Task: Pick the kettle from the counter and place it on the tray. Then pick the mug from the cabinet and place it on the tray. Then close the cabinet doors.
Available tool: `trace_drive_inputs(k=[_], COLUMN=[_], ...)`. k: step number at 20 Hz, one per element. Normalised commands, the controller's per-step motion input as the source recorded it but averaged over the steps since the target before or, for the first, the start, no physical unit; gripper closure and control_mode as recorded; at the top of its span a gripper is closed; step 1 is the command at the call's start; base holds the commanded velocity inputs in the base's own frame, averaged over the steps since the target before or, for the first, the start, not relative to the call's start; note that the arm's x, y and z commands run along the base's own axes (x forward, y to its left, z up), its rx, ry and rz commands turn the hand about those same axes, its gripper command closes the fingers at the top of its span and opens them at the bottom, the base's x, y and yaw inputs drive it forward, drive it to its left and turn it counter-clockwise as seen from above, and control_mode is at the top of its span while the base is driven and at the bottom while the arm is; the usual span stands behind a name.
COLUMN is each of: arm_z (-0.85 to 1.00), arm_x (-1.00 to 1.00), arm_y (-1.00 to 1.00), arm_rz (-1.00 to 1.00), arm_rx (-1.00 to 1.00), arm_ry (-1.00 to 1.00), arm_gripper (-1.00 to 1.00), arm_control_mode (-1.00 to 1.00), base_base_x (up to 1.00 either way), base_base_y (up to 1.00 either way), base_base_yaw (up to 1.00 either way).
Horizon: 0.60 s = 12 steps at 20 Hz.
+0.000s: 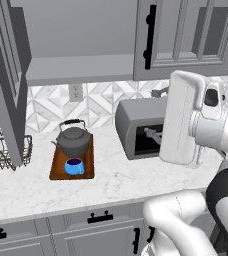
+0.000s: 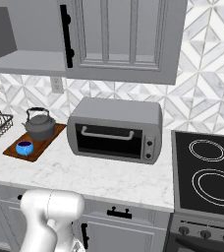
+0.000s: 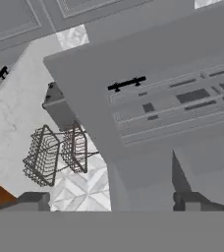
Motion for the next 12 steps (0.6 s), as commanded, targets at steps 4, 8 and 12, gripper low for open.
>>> trace_drive_inputs(k=[4, 8, 12], arm_z=[0.00, 0.00, 0.00], arm_x=[-0.16, -0.38, -0.44], arm_y=[0.90, 0.71, 0.56], arm_rz=[0.00, 0.00, 0.00], arm_rx=[-0.42, -0.26, -0.12], arm_ry=[-0.35, -0.06, 0.06], arm_gripper=[-1.00, -1.00, -1.00], arm_control_mode=[-1.00, -1.00, -1.00], base_base_x=[0.00, 0.00, 0.00], base_base_y=[0.00, 0.00, 0.00], base_base_yaw=[0.00, 0.00, 0.00])
